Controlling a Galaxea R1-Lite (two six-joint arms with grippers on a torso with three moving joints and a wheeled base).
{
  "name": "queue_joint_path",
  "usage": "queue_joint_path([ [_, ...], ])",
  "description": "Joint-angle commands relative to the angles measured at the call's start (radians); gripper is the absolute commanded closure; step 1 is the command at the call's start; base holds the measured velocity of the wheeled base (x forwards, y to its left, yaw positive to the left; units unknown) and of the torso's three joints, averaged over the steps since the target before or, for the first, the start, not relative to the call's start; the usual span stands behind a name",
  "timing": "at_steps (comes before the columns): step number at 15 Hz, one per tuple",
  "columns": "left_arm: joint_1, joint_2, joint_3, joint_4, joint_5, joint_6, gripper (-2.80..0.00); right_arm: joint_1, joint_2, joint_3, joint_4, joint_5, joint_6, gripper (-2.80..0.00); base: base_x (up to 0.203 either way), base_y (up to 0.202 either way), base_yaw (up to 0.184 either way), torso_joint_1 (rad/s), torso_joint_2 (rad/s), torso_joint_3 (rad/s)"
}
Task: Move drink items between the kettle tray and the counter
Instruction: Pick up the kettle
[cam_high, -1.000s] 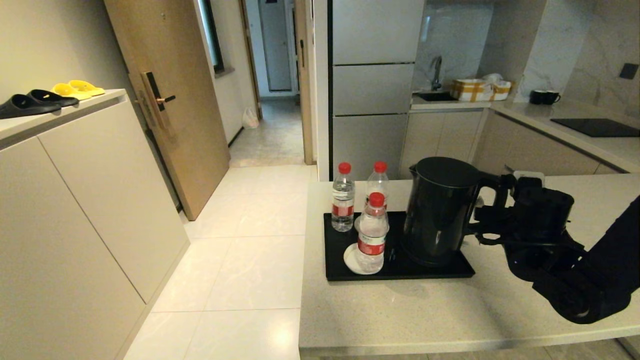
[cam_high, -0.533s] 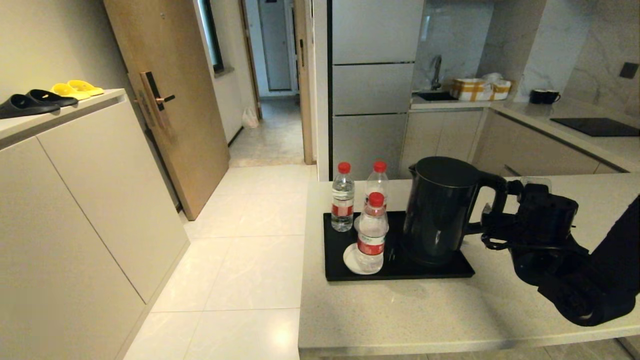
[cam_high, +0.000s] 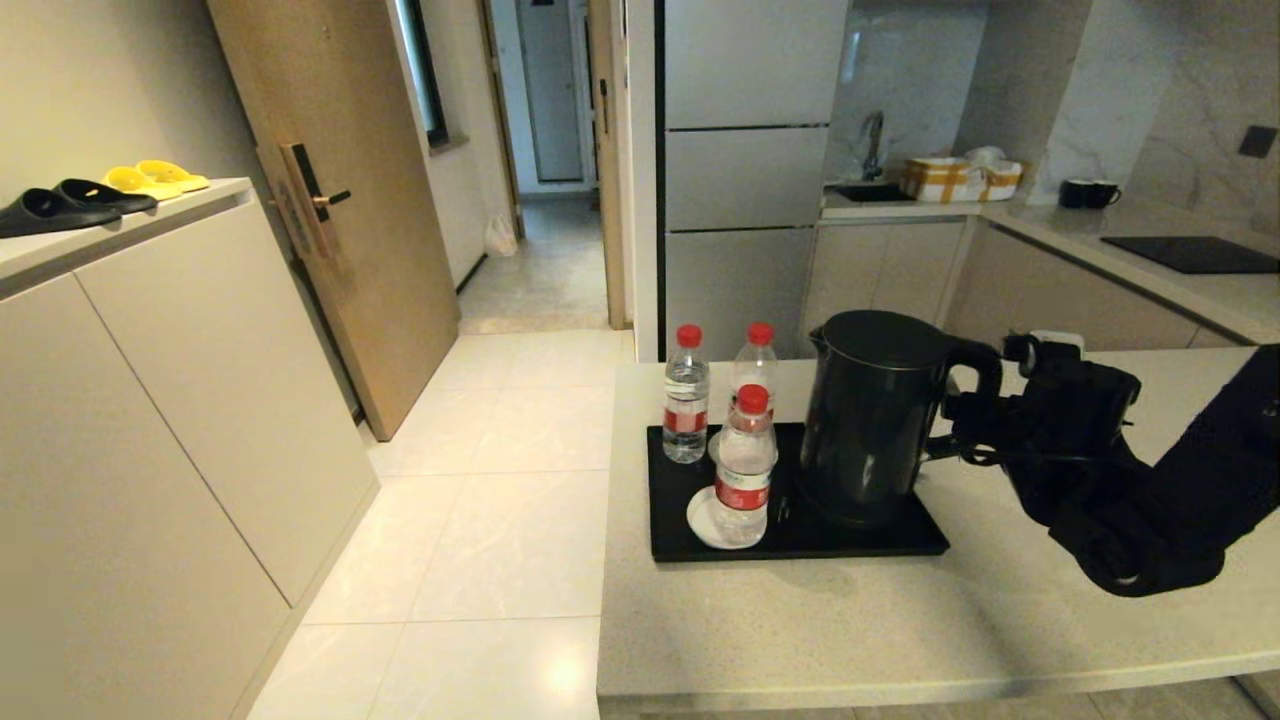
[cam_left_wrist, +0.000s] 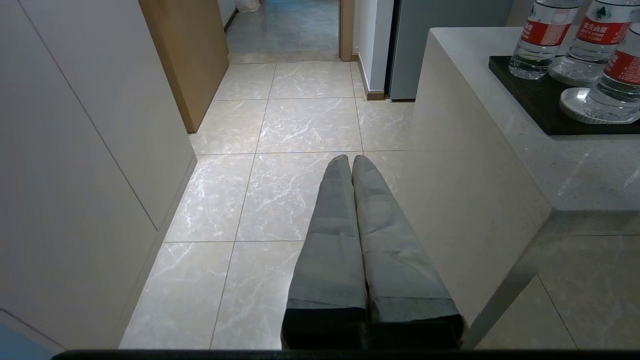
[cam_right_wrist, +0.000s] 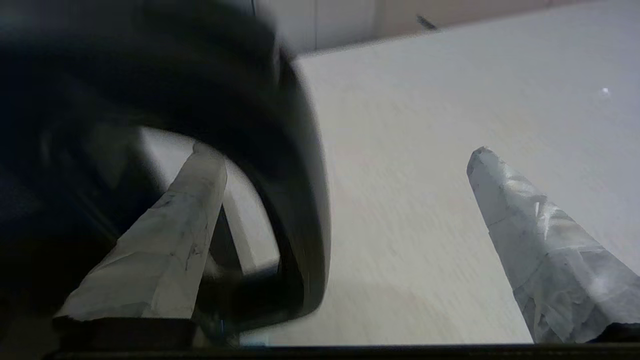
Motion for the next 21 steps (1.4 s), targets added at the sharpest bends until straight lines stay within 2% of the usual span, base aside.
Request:
queue_joint_path([
  [1, 0.001, 0.001, 0.000, 0.000, 0.001, 0.000, 0.00, -0.004, 0.027, -0.070, 0.040, 0.005, -0.001, -2.80, 0.000, 0.000, 0.000, 0.000, 0.00, 0.000],
  [10, 0.001, 0.001, 0.000, 0.000, -0.001, 0.000, 0.00, -0.017, 0.058, -0.047, 0.011, 0.117, 0.003, -2.80, 0.000, 0.000, 0.000, 0.000, 0.00, 0.000],
  [14, 0.001, 0.001, 0.000, 0.000, 0.000, 0.000, 0.00, -0.017, 0.058, -0.009, -0.067, 0.272, 0.006, -2.80, 0.000, 0.000, 0.000, 0.000, 0.00, 0.000],
  [21, 0.001, 0.001, 0.000, 0.000, 0.001, 0.000, 0.00, -0.024, 0.052, -0.005, -0.064, 0.274, 0.002, -2.80, 0.000, 0.000, 0.000, 0.000, 0.00, 0.000],
])
